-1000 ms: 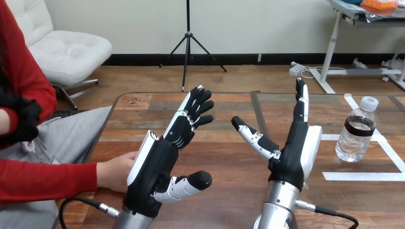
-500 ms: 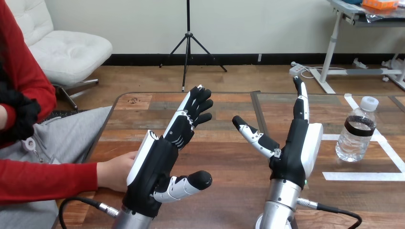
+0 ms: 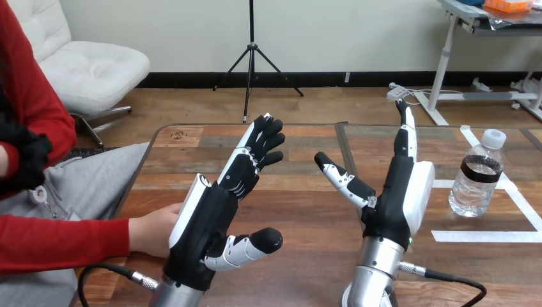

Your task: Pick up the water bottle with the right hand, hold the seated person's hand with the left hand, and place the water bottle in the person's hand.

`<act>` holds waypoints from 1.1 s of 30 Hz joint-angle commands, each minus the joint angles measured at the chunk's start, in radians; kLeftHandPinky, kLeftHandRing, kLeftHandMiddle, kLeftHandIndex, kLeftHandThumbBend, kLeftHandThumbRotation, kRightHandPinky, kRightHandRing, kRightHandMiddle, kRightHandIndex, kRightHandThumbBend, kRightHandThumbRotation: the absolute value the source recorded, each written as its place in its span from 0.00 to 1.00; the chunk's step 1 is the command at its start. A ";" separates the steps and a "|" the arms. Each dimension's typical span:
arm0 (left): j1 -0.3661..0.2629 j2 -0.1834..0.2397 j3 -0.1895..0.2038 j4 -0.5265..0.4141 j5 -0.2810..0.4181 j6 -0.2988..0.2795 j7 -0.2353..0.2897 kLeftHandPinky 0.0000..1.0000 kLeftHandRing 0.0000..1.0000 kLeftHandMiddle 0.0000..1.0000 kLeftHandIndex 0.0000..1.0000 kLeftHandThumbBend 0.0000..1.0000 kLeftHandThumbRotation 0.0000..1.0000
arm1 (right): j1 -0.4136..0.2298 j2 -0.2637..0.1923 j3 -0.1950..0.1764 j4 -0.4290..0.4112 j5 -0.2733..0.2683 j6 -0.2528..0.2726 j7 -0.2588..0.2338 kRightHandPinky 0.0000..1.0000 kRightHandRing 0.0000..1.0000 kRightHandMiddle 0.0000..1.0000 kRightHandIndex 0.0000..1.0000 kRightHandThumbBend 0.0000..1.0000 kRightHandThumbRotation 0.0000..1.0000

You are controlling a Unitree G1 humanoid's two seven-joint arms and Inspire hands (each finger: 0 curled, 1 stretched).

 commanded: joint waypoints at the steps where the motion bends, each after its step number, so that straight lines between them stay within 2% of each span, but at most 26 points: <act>1: -0.028 0.006 0.009 -0.044 -0.008 -0.008 0.008 0.85 0.92 0.94 0.97 0.88 0.76 | -0.084 -0.021 0.022 -0.004 -0.030 0.016 -0.010 0.95 0.97 0.96 0.94 0.79 0.00; 4: -0.029 0.006 0.012 -0.041 -0.002 -0.015 0.012 0.85 0.92 0.94 0.97 0.87 0.76 | -0.082 -0.023 0.024 -0.003 -0.023 0.021 0.005 0.95 0.98 0.97 0.95 0.80 0.06; 7: -0.031 0.004 0.018 -0.039 0.008 -0.021 0.021 0.84 0.91 0.94 0.97 0.86 0.77 | -0.077 -0.021 0.019 -0.008 -0.005 0.018 0.037 0.96 0.99 0.99 0.98 0.88 0.22; 9: -0.031 0.004 0.020 -0.040 0.011 -0.020 0.025 0.83 0.90 0.93 0.97 0.86 0.77 | -0.074 -0.019 0.014 -0.012 0.006 0.011 0.053 0.97 1.00 0.99 0.99 0.92 0.29; 13: -0.033 0.004 0.031 -0.033 0.039 -0.034 0.045 0.82 0.90 0.93 0.96 0.86 0.78 | -0.069 -0.016 0.005 -0.018 0.026 0.005 0.084 0.99 1.00 1.00 1.00 0.97 0.39; 17: -0.029 0.008 0.026 -0.038 0.038 -0.027 0.050 0.81 0.89 0.93 0.96 0.86 0.78 | -0.068 -0.018 0.005 -0.022 0.027 0.010 0.093 1.00 1.00 1.00 1.00 0.99 0.48; 25: -0.027 0.011 0.022 -0.042 0.035 -0.023 0.053 0.80 0.89 0.93 0.96 0.87 0.77 | -0.067 -0.019 0.000 -0.025 0.029 0.015 0.108 1.00 1.00 1.00 1.00 1.00 0.53; 31: -0.026 0.011 0.026 -0.042 0.047 -0.025 0.063 0.80 0.89 0.92 0.96 0.87 0.77 | -0.067 -0.023 0.005 -0.026 0.016 0.022 0.098 1.00 1.00 1.00 1.00 1.00 0.46; 33: -0.027 0.010 0.030 -0.038 0.057 -0.031 0.072 0.79 0.88 0.92 0.96 0.87 0.78 | -0.067 -0.024 0.006 -0.026 0.013 0.027 0.095 1.00 1.00 1.00 1.00 0.96 0.39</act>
